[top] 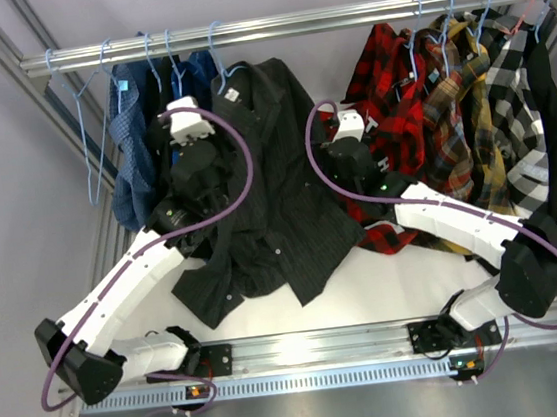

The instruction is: Place the shirt on the hanger

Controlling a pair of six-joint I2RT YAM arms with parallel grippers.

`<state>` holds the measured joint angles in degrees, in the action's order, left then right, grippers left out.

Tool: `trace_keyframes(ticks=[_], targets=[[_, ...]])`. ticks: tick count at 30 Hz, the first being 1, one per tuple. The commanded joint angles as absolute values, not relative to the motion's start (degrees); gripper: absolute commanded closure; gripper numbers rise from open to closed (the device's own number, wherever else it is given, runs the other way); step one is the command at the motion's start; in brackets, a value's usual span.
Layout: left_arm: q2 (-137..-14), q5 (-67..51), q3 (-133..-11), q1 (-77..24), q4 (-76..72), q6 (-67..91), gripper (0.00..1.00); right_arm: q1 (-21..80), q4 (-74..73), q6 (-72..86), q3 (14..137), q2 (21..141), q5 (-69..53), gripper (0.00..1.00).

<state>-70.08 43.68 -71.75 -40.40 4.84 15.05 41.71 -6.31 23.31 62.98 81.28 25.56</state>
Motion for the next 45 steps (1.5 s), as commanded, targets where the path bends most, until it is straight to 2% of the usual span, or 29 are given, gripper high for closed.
trace_keyframes(ticks=[1,9,24,36,41,45], targets=[[-63.02,57.3,-68.47,-40.61,-5.08,13.28,1.0,40.34,-2.81,24.52,62.84,81.82,25.66,0.01],[-60.91,62.32,-69.44,-40.61,-6.77,8.09,1.0,40.17,-2.73,24.87,63.38,83.5,22.42,0.0],[-69.42,45.61,-71.45,-40.61,-1.85,13.52,1.0,40.08,-1.67,22.15,54.76,80.16,19.59,0.01],[-69.44,61.08,-71.46,-40.61,4.13,19.42,1.0,39.9,-5.97,22.06,53.35,78.66,21.71,0.01],[-67.76,65.03,-70.22,-40.61,3.78,19.34,1.0,39.9,-8.0,23.11,53.35,78.92,15.92,0.01],[-66.98,66.44,-70.14,-40.61,3.08,16.45,1.0,40.08,-9.92,24.61,53.87,81.99,15.38,0.07]])
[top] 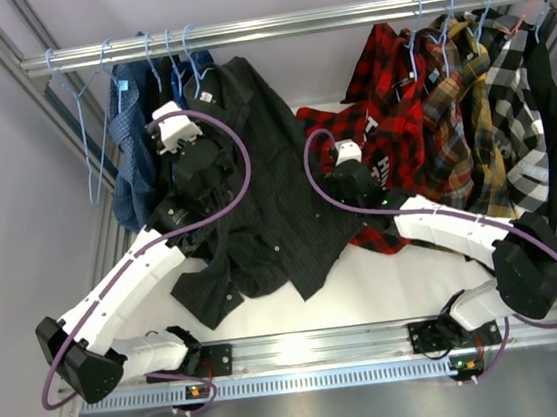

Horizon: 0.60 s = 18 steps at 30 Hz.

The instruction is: Place the shirt on the hanger

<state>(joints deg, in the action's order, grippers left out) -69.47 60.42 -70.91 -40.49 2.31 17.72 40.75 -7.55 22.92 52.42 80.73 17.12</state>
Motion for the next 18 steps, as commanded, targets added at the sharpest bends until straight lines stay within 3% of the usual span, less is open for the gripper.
trace_keyframes(ticks=[1,9,11,15,16,18], targets=[[-66.97,66.27,-69.88,-40.61,2.82,15.83,1.0,40.25,-10.45,24.7,54.05,82.61,15.29,0.08],[-66.97,64.51,-69.61,-40.52,0.88,11.96,1.0,42.63,-13.71,24.61,56.42,89.9,16.87,0.19],[-66.71,63.64,-69.78,-40.52,0.79,11.52,1.0,42.63,-14.59,25.66,57.3,90.96,17.67,0.3],[-66.44,61.62,-70.66,-40.52,0.79,10.46,1.0,42.98,-14.85,25.66,60.99,91.06,15.91,0.8],[-66.45,61.44,-70.75,-40.52,0.88,10.37,1.0,43.24,-14.94,25.49,62.39,90.79,16.17,0.98],[-66.62,61.44,-70.58,-40.43,0.88,10.11,1.0,43.68,-14.16,24.0,66.78,90.26,16.61,1.0]])
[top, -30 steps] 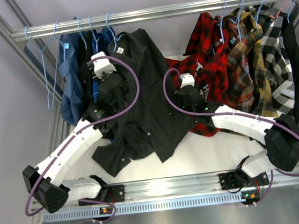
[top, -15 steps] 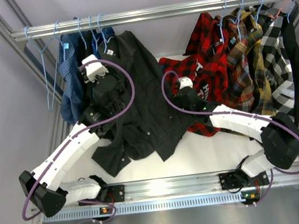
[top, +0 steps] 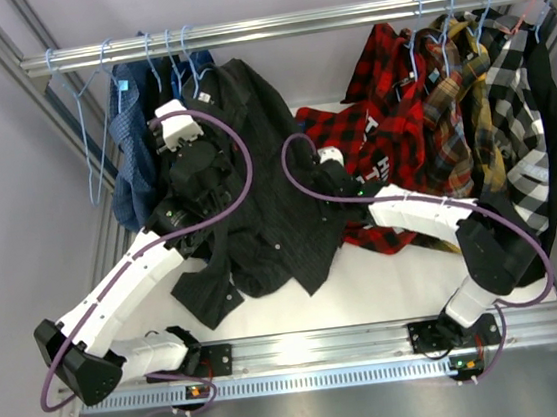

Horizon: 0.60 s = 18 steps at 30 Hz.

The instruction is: Place the shirt on the hanger

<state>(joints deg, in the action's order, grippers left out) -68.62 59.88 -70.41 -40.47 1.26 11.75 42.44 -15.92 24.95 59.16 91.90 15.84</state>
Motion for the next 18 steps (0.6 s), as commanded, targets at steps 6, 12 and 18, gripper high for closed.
trace_keyframes(ticks=[6,12,18], targets=[[-66.45,60.74,-70.05,-39.82,0.88,10.11,1.0,43.16,-10.02,16.09,83.38,98.6,19.95,1.0],[-65.83,59.33,-69.96,-38.58,0.88,10.63,1.0,38.07,-8.26,12.39,96.23,111.7,20.14,1.0],[-66.88,58.71,-70.75,-38.41,1.05,11.51,1.0,32.08,-10.45,13.1,100.81,115.67,16.44,0.97]])
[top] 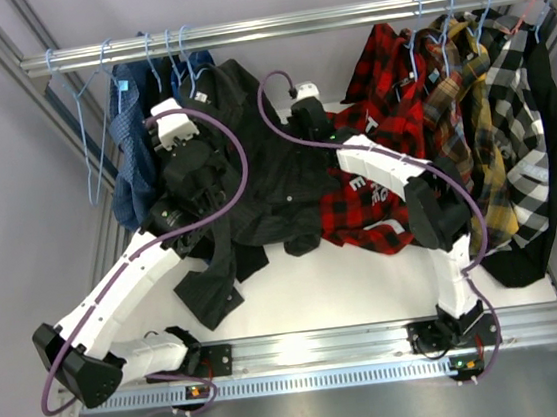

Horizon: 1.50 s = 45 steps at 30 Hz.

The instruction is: Place the shirt on the hanger

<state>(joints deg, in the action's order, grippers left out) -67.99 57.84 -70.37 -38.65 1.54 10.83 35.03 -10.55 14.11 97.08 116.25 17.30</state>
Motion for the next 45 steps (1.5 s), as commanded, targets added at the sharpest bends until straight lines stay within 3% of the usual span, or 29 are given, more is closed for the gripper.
trace_keyframes(ticks=[1,2,3,5,6,8,9,12,18,24,28,33,34,38,39,40,41,45], targets=[[-67.15,58.88,-70.93,-38.41,1.05,11.69,1.0,32.08,-11.07,12.49,100.46,115.49,16.52,0.94],[-67.5,59.32,-71.19,-38.32,1.05,11.86,1.0,32.17,-13.42,12.57,99.41,115.05,16.0,0.9],[-67.94,59.5,-71.45,-38.32,1.05,11.95,1.0,32.25,-14.67,12.83,98.53,114.61,14.08,0.76],[-69.16,60.29,-72.33,-38.32,1.05,12.74,1.0,32.69,-15.21,14.06,92.85,111.9,11.53,0.61],[-69.6,60.64,-72.86,-38.32,1.05,13.01,1.0,32.78,-15.21,14.41,91.16,111.1,9.69,0.47],[-70.74,61.17,-73.65,-38.32,1.58,15.36,1.0,33.13,-15.73,14.76,88.0,108.39,8.97,0.29],[-70.93,62.48,-73.83,-38.41,1.58,16.6,1.0,33.22,-16.95,15.11,87.37,107.41,8.79,0.14],[-70.75,65.46,-72.43,-38.41,1.58,21.43,1.0,33.84,-18.01,15.73,84.38,101.71,6.95,0.01],[-69.08,65.48,-69.79,-38.5,1.58,27.59,1.0,40.59,-17.4,16.44,76.91,89.93,5.19,0.0],[-69.08,60.04,-67.68,-38.5,1.76,24.18,1.0,50.61,-13.72,16.26,67.6,79.64,4.66,0.0],[-69.52,58.45,-67.33,-38.5,3.43,22.85,0.99,57.02,-1.26,22.91,55.33,74.8,2.37,0.01],[-68.12,56.26,-66.1,-38.5,4.22,21.1,0.96,64.06,12.64,28.47,50.45,77.77,8.34,0.01],[-67.42,56.25,-65.92,-38.5,4.13,20.66,0.89,67.2,13.61,28.74,51.32,80.31,9.65,0.01],[-65.92,56.07,-65.57,-38.41,4.13,18.9,0.78,74.6,19.59,26.2,55.54,89.71,13.09,0.01],[-65.57,56.07,-65.65,-38.41,4.22,18.55,0.71,75.84,20.38,24.8,56.59,91.65,13.79,0.01],[-64.7,55.12,-65.92,-38.41,4.13,18.02,0.54,77.59,20.56,24.35,59.3,95.76,13.97,0.01],[-64.08,54.06,-66.09,-38.41,4.39,17.58,0.45,78.13,20.65,24.0,60.72,97.71,13.02,0.01],[-60.65,47.22,-68.37,-38.41,9.04,18.1,0.24,80.77,17.5,21.98,68.53,105.28,12.3,0.01]])
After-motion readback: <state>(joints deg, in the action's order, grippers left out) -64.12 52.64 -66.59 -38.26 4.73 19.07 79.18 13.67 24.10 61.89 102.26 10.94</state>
